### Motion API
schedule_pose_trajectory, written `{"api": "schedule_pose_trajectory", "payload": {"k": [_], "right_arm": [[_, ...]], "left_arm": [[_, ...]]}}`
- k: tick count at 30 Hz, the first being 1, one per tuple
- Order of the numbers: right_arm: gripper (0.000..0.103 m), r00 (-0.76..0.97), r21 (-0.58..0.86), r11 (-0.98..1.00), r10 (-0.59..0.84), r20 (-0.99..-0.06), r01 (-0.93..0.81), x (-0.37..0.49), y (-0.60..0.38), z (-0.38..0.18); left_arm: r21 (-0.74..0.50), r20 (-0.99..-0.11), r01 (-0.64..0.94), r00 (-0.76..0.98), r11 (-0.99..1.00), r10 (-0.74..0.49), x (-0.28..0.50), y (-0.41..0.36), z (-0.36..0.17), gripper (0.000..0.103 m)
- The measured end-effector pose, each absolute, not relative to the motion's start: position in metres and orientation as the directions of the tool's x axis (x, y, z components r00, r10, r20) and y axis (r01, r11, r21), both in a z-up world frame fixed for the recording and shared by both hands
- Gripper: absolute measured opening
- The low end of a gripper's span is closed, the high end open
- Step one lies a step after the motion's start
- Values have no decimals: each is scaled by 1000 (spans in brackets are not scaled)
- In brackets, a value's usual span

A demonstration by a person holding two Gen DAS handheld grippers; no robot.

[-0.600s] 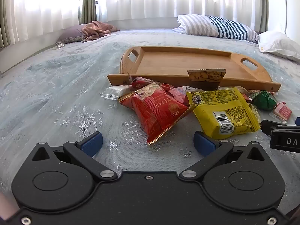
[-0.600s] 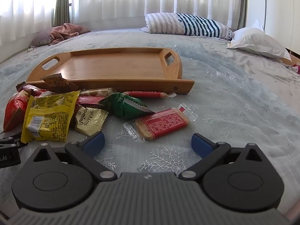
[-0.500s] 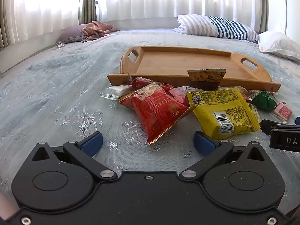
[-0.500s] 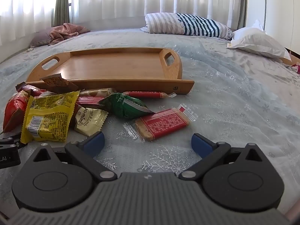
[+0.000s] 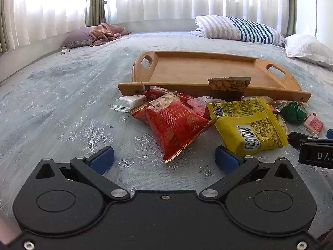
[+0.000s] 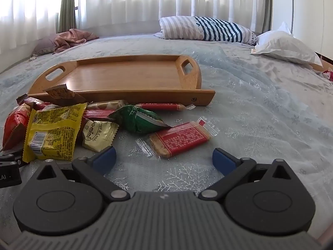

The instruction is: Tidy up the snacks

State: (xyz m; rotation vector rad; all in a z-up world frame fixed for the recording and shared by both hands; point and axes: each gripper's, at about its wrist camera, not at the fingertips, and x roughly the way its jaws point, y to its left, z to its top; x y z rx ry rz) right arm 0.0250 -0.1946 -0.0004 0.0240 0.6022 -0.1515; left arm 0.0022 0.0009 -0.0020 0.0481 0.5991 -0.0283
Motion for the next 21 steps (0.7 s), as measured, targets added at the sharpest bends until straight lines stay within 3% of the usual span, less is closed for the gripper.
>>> {"api": "schedule_pose_trajectory", "payload": {"k": [21], "right_arm": [[103,816,-26,989,-135,-562,146,24,-194,-1]], "left_arm": [[35,-567,42,824,999,-15,3,2,-1,103]]}}
